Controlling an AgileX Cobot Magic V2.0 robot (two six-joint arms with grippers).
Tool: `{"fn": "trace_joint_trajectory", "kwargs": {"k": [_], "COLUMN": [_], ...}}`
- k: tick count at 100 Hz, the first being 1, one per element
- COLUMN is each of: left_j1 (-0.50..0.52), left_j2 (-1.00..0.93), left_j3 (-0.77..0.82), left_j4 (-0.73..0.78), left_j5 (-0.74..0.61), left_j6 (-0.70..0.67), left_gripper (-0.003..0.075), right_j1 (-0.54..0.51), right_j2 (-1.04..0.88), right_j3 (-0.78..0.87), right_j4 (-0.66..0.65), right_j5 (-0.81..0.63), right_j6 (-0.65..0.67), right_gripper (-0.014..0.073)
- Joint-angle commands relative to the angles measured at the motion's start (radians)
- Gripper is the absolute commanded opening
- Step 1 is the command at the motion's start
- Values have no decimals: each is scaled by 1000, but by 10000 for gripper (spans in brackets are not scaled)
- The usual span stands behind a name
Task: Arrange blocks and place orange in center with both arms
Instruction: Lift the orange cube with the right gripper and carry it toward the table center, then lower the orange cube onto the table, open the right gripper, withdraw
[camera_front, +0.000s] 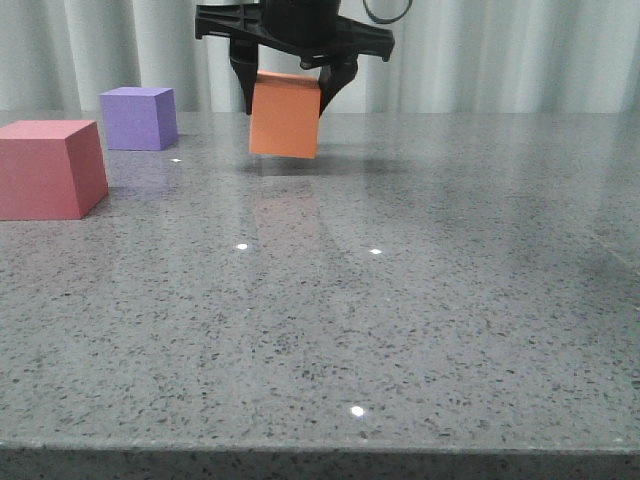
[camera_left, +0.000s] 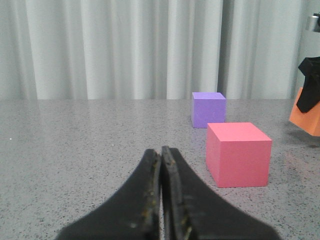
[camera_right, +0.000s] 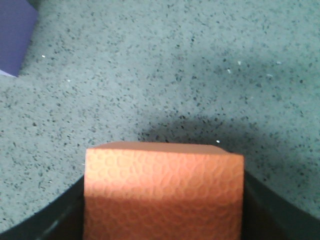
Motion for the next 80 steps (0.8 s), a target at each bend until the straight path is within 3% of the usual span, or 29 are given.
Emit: {"fn": "trace_joint_trajectory", "kwargs": {"k": [1, 68, 80], "left_j1": [3, 3, 3], "left_j2": [-37, -37, -37], "left_j3": [45, 45, 45], "left_j4": [0, 0, 0], "left_j5": [-82, -82, -82], "left_j6": [-3, -3, -3], "left_gripper": [-20, -20, -20], "right_j1": [-2, 5, 6], "right_j2": [-64, -33, -33], "right_j3": [-32, -31, -31], "right_j4": [-29, -34, -33], "right_j5": [-24, 11, 8], "right_j6": [4, 9, 9], "right_gripper": [370, 371, 407]}}
